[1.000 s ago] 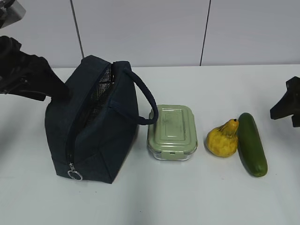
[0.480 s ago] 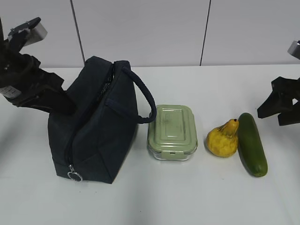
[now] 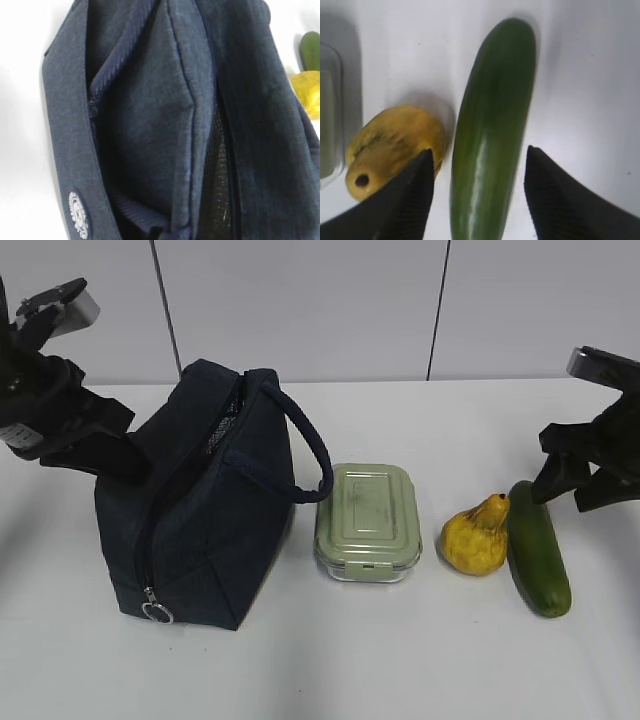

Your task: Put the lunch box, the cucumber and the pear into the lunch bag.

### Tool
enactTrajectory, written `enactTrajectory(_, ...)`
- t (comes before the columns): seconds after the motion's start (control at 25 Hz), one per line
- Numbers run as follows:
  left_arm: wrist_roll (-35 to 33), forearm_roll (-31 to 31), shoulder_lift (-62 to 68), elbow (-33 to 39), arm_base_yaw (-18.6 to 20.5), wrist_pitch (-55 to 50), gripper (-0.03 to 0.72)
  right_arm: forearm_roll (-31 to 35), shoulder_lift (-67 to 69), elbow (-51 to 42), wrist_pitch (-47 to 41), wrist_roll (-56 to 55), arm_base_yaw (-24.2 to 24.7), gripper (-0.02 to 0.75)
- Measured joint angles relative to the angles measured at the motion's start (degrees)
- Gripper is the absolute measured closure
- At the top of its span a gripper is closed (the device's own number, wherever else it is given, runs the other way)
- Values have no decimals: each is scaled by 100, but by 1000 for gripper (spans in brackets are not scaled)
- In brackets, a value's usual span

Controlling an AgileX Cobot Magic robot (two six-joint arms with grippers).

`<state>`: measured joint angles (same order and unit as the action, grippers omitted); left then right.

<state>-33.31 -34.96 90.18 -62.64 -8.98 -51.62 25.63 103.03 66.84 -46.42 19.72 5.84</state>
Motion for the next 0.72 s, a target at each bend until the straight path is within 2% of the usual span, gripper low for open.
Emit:
enactTrajectory(0.28, -6, 30, 0, -2, 0, 42, 678, -552, 693, 1016, -300, -720, -199, 288)
enactTrajectory(0.72, -6, 67, 0, -2, 0, 106, 680, -647, 1821, 1747, -823, -1057, -237, 288)
